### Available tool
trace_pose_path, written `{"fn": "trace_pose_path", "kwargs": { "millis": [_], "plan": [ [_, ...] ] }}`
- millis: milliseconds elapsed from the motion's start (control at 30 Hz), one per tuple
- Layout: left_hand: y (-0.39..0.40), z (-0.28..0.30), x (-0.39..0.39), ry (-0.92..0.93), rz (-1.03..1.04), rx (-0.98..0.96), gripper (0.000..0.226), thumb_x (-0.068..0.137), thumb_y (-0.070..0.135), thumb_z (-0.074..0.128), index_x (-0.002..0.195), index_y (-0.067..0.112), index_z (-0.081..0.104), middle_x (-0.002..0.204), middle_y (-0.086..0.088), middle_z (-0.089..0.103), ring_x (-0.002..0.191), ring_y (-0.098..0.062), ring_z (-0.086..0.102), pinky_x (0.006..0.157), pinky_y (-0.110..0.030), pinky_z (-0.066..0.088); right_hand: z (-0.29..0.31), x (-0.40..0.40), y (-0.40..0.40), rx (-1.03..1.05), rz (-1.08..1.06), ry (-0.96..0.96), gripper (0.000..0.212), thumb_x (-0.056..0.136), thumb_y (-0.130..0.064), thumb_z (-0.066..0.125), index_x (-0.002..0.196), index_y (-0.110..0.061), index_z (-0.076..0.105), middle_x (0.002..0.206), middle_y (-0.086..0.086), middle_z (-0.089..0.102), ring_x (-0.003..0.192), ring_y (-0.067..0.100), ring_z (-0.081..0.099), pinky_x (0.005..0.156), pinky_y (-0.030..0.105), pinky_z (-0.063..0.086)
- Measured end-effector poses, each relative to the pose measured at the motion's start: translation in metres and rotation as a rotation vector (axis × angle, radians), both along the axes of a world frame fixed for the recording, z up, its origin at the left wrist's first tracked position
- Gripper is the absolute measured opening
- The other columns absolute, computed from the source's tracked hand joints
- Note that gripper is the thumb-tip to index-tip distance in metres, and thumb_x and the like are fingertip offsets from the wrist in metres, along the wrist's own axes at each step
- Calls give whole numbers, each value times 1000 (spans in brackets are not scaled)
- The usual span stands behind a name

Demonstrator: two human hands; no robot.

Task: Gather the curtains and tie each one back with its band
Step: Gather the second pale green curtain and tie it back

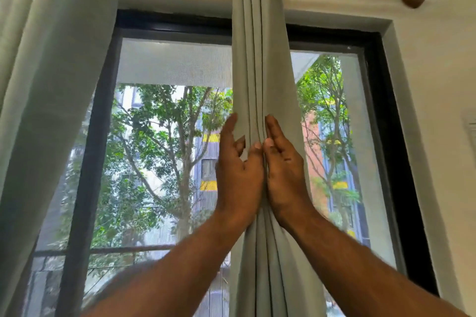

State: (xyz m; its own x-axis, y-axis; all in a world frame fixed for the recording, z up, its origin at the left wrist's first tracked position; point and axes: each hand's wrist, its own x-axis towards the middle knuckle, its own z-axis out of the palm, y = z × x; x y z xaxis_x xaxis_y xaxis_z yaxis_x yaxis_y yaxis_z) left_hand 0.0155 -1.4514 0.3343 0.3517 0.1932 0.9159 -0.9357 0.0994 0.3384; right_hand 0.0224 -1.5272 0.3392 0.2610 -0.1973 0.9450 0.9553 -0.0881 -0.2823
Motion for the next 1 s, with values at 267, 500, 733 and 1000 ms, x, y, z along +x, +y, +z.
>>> {"fn": "trace_pose_path", "kwargs": {
  "millis": [267, 500, 733, 1000],
  "plan": [
    [19, -52, 5, 127, -285, -63, 33, 96, 7, 57, 101, 35, 73, 102, 5, 76, 99, -9, 70, 83, -24, 56, -40, -7, 31, 79, 34, 109, 46, 102, -11, 43, 147, -22, 38, 142, -16, 51, 121, -5, 53, 100, 16, 45],
    [15, -62, 12, 251, -341, -135, 30, 97, 14, 57, 126, 21, 63, 117, -1, 71, 107, -10, 67, 90, -24, 54, -56, -10, 44, 305, 96, 245, 40, 97, -17, 57, 137, -14, 54, 122, 3, 69, 106, 11, 68, 92, 27, 54],
    [16, -76, 24, 27, 141, 176, 50, 99, 23, 54, 146, 19, 40, 114, -2, 53, 100, -11, 59, 84, -30, 52, -63, -10, 19, 149, -268, 206, 24, 99, -15, 53, 81, -17, 68, 72, 7, 66, 68, 9, 60, 69, 33, 52],
    [31, -78, 21, -72, 204, 134, 63, 90, -9, 44, 141, 28, 47, 121, -8, 63, 100, -25, 65, 84, -22, 50, -90, -14, 3, -186, -616, 202, 52, 83, -11, 68, 132, -23, 57, 110, -8, 63, 96, 0, 59, 85, 13, 48]
  ]
}}
